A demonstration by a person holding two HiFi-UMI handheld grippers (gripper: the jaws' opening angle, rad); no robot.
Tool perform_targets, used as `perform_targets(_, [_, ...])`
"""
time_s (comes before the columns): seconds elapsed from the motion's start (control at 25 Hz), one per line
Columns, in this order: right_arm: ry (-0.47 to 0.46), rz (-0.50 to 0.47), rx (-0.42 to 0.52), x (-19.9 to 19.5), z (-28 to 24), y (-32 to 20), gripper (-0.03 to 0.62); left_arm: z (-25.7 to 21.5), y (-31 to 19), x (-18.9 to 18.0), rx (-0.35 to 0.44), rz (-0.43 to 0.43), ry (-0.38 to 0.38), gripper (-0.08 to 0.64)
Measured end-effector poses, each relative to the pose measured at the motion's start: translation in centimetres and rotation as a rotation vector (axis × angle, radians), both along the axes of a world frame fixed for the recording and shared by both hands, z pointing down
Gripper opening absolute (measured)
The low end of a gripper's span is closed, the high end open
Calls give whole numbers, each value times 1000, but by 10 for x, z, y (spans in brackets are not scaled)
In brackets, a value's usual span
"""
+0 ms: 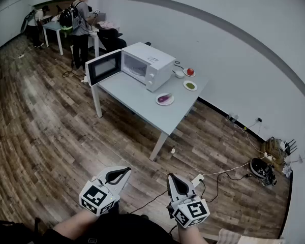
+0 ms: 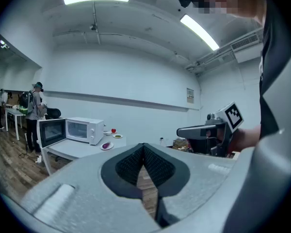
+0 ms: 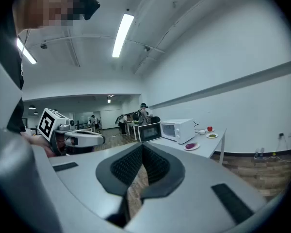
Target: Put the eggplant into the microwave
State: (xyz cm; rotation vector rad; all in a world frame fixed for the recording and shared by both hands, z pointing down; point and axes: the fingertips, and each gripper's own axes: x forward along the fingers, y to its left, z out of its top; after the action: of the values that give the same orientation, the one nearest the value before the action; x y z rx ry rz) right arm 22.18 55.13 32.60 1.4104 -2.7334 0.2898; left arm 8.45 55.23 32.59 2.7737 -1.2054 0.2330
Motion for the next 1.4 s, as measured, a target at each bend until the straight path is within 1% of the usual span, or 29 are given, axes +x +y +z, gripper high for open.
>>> perform_targets(0.2, [5,-25,27,-9,-4,-21,8,-11,-24,-1,38,2,1,8])
perform_targets(0.48, [21,-35,16,-31,0,-35,8,-9,-38,-17,34,10,15,8])
perform_targets(0.6, [21,-23,8,-51,1,-46,9,-8,-50,-35,37,22,18,8])
perform_targets(0.8, [23,11,14,-88,-3,-66,9,-8,-69,-78,49,37,16,8])
perform_targets(1.0, [41,47,11,-109,-4,-88,9,-7,-94,-107,57,49,6,8])
perform_targets(1.16, [38,63,-14,-114,-1,-108,9,-7,-113,-118,45,50,12,8])
perform_targets(1.28, [78,83,-13,-111,3,-126,9,-4,-128,-116,36,62,7,8])
perform_targets(1.4, [90,96,-16,-105,10,-148,9,4,-147,-112,21,67,1,8])
